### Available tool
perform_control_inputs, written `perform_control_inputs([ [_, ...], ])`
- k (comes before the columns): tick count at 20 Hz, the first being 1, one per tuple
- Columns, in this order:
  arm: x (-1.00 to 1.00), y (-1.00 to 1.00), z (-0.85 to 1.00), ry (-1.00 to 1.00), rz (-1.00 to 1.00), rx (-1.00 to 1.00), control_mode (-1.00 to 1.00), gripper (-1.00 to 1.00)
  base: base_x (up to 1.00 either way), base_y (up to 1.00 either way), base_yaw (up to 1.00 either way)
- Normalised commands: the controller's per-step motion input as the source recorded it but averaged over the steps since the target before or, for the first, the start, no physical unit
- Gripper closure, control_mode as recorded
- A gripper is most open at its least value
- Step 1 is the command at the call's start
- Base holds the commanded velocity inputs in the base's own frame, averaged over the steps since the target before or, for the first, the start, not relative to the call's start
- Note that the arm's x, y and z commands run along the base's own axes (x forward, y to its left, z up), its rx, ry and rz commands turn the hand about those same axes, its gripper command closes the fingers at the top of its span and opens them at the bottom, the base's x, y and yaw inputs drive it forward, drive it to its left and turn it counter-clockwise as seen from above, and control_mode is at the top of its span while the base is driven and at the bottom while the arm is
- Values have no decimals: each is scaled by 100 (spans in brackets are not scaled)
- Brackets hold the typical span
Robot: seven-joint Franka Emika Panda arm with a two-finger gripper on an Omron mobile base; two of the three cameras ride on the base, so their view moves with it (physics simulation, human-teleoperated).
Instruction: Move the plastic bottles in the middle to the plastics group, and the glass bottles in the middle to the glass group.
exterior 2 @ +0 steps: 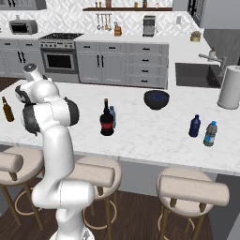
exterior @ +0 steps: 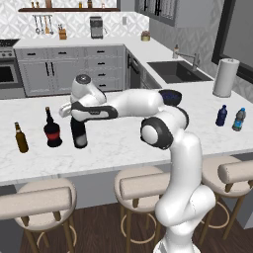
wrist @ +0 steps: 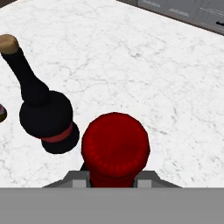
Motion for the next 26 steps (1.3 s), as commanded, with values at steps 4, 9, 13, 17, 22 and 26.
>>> perform_control_inputs([
  [4,3,0,-38,0,0,0,-100,100,0,0,0],
  [9,4,0,-3,0,0,0,-100,100,0,0,0],
  [13,0,0,0,0,0,0,-100,-100,0,0,0],
  [17,0,0,0,0,0,0,-100,-100,0,0,0],
  [22,0,0,5,0,0,0,-100,-100,0,0,0],
  [26,-14,-12,18,0,0,0,-100,-100,0,0,0],
])
